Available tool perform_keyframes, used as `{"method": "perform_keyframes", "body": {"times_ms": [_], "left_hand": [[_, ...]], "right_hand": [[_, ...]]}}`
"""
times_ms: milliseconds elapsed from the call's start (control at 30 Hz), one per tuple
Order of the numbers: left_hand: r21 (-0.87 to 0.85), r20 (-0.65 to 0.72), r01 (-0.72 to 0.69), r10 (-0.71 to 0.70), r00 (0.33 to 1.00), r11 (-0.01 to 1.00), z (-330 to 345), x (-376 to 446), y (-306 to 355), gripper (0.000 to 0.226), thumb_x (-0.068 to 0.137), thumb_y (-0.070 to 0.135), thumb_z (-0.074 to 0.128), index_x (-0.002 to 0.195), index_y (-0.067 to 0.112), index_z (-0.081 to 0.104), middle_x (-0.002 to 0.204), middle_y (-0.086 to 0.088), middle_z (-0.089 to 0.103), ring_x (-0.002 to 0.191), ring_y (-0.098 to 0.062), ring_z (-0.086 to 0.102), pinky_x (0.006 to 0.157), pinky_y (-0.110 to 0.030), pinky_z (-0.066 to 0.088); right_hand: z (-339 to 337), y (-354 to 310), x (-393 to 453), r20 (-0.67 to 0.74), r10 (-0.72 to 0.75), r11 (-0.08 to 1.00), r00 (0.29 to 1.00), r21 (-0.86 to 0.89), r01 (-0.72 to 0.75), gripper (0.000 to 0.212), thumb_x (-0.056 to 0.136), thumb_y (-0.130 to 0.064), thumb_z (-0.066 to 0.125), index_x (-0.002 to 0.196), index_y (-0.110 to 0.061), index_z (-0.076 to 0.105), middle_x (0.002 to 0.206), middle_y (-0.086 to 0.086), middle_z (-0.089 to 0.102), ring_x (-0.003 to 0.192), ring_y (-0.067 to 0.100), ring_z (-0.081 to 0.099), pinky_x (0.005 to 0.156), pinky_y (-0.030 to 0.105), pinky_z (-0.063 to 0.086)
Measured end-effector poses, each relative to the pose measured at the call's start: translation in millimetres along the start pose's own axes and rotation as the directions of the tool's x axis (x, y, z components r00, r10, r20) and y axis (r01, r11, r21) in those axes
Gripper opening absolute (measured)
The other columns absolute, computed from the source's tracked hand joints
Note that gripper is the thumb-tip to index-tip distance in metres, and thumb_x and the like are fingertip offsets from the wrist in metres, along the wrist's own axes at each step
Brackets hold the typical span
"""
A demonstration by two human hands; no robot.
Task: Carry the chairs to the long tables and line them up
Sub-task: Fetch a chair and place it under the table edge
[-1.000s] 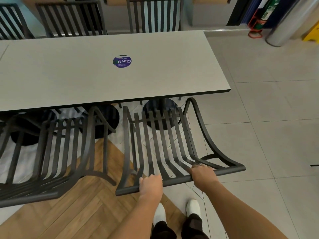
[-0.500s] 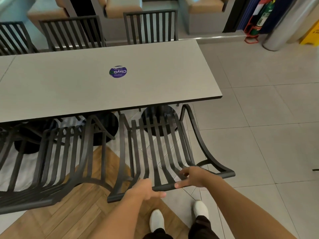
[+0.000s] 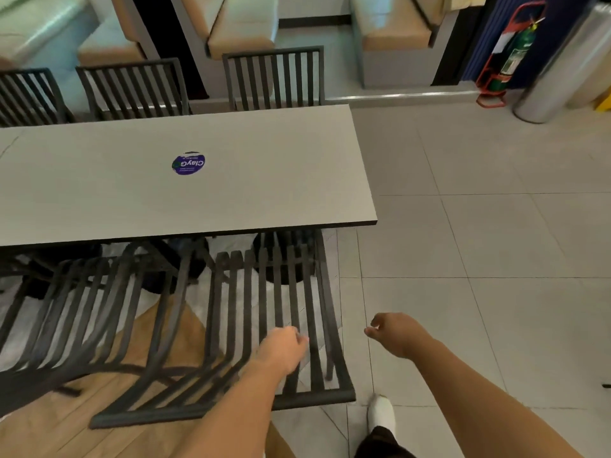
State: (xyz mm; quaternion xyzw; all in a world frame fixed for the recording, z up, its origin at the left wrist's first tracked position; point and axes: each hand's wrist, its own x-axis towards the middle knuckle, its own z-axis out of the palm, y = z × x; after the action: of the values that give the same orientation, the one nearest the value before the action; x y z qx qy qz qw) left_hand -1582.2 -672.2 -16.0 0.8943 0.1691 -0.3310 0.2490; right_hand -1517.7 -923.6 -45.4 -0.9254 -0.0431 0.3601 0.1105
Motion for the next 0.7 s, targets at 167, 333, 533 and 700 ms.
{"method": "perform_keyframes", "body": {"times_ms": [167,333,533,700], "left_hand": [[-0.055,0.030,-0.075,0.076,0.997,0.996,24.9,21.3,98.8,0.025,0.107,0.038,0.047,0.102,0.022,0.066,0.090,0.000,0.069,0.074,-0.009,0.062,0.071,-0.027,0.054],[-0.052,0.016,-0.139,0.140,0.990,0.989,30.2,53.4,180.1,0.023,0.107,0.034,0.048,0.100,0.021,0.065,0.084,0.002,0.067,0.066,-0.008,0.061,0.068,-0.027,0.055],[0.004,-0.045,-0.190,0.190,0.981,0.982,6.2,92.3,249.0,0.023,0.108,0.035,0.046,0.108,0.023,0.065,0.084,0.006,0.064,0.070,-0.005,0.059,0.066,-0.023,0.046],[0.049,-0.057,-0.199,0.201,0.978,0.979,-27.0,145.2,301.5,0.030,0.108,0.034,0.044,0.105,0.015,0.067,0.090,-0.002,0.068,0.081,-0.016,0.065,0.075,-0.030,0.053]], "right_hand": [[-60.5,88.9,11.3,0.033,0.027,0.999,0.999,-0.027,-0.027,0.050,0.101,-0.057,0.047,0.134,-0.022,0.061,0.132,0.003,0.065,0.120,0.024,0.060,0.098,0.036,0.049],[-123.3,153.7,30.5,-0.022,0.065,0.998,0.998,-0.004,-0.065,0.049,0.101,-0.057,0.047,0.134,-0.024,0.061,0.132,0.000,0.065,0.119,0.021,0.061,0.099,0.037,0.049],[-180.0,187.3,64.1,-0.048,0.067,0.998,0.997,0.014,-0.066,0.046,0.101,-0.054,0.048,0.133,-0.024,0.061,0.130,0.000,0.066,0.117,0.020,0.061,0.097,0.035,0.050],[-227.3,195.7,113.1,-0.035,0.038,0.999,0.999,-0.027,-0.039,0.044,0.103,-0.049,0.049,0.135,-0.022,0.060,0.132,0.003,0.065,0.118,0.024,0.061,0.097,0.036,0.050]]}}
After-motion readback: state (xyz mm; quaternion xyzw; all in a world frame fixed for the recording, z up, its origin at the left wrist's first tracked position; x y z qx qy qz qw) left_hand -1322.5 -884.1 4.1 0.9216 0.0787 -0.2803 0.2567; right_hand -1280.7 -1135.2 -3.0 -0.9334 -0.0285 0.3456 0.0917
